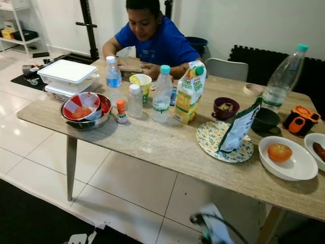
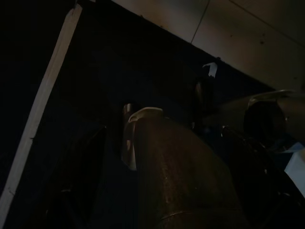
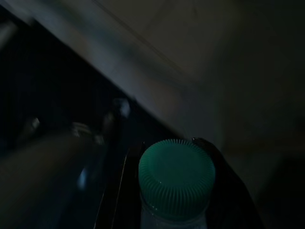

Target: Restocking fridge

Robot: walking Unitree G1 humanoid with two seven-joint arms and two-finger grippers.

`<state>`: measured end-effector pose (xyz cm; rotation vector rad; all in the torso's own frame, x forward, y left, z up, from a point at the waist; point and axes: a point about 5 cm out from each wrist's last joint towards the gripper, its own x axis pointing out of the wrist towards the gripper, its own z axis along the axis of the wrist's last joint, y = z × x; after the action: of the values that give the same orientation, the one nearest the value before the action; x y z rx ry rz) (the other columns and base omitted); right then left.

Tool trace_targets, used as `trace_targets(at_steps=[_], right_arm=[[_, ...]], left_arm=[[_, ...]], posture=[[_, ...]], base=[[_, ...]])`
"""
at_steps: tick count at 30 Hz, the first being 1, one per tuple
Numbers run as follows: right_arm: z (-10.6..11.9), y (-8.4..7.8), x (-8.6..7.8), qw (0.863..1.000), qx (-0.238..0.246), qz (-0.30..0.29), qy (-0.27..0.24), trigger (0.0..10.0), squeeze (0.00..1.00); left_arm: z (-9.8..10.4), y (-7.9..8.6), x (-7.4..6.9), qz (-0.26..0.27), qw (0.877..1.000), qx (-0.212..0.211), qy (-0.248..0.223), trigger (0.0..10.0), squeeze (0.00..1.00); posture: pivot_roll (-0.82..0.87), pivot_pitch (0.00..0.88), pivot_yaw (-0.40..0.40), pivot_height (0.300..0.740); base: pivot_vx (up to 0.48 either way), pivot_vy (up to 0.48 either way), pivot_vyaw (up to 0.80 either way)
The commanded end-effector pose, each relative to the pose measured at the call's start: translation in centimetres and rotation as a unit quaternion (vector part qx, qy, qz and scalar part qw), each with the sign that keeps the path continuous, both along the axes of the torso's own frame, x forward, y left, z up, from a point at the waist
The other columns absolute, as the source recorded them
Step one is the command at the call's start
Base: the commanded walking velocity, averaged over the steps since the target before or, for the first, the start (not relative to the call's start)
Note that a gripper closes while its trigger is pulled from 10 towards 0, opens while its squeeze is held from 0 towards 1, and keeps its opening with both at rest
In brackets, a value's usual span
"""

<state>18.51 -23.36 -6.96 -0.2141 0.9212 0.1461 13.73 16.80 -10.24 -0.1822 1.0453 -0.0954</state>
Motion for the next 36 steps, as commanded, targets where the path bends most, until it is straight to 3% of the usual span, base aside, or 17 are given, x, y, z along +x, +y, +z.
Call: trace_targets(at_steps=[1,3,10,20,31,36], right_arm=[[-0.2,-0.2,-0.3,1.0,-0.007,-0.013,0.001,10.0,0.0],[-1.0,-0.6,-2.1,0.999,-0.013,-0.044,0.022,10.0,0.0],[-1.8,-2.0,-4.9,0.992,-0.023,-0.111,0.053,10.0,0.0],[-1.6,-2.2,-4.4,0.99,-0.026,-0.131,0.038,10.0,0.0],[-2.2,-0.8,-4.8,0.992,-0.022,-0.116,0.049,10.0,0.0],[-2.0,-0.4,-4.1,0.993,-0.019,-0.112,0.042,10.0,0.0]], left_arm=[[-0.5,-0.2,-1.2,-0.005,1.0,0.001,0.026,10.0,0.0],[-0.5,-0.1,-1.3,-0.005,1.0,0.002,0.027,10.0,0.0],[-0.4,0.1,-1.2,-0.004,1.0,0.003,0.027,10.0,0.0],[-0.3,0.8,-1.0,-0.002,1.0,0.01,0.025,10.0,0.0],[0.0,2.0,-0.5,0.029,0.999,0.017,0.015,10.0,0.0],[0.2,2.3,0.1,0.035,0.999,0.02,0.007,10.0,0.0]], posture=[[-0.04,0.063,-0.058,0.74],[-0.04,0.061,-0.058,0.74],[-0.04,0.058,-0.054,0.74],[-0.05,0.055,-0.038,0.74],[-0.02,0.03,-0.028,0.74],[0.0,0.02,-0.04,0.74]], base=[[0.0,0.0,0.0],[0.0,0.0,0.0],[0.0,0.0,0.0],[0.0,0.0,0.0],[0.0,0.0,0.0],[0.0,0.0,0.0]])
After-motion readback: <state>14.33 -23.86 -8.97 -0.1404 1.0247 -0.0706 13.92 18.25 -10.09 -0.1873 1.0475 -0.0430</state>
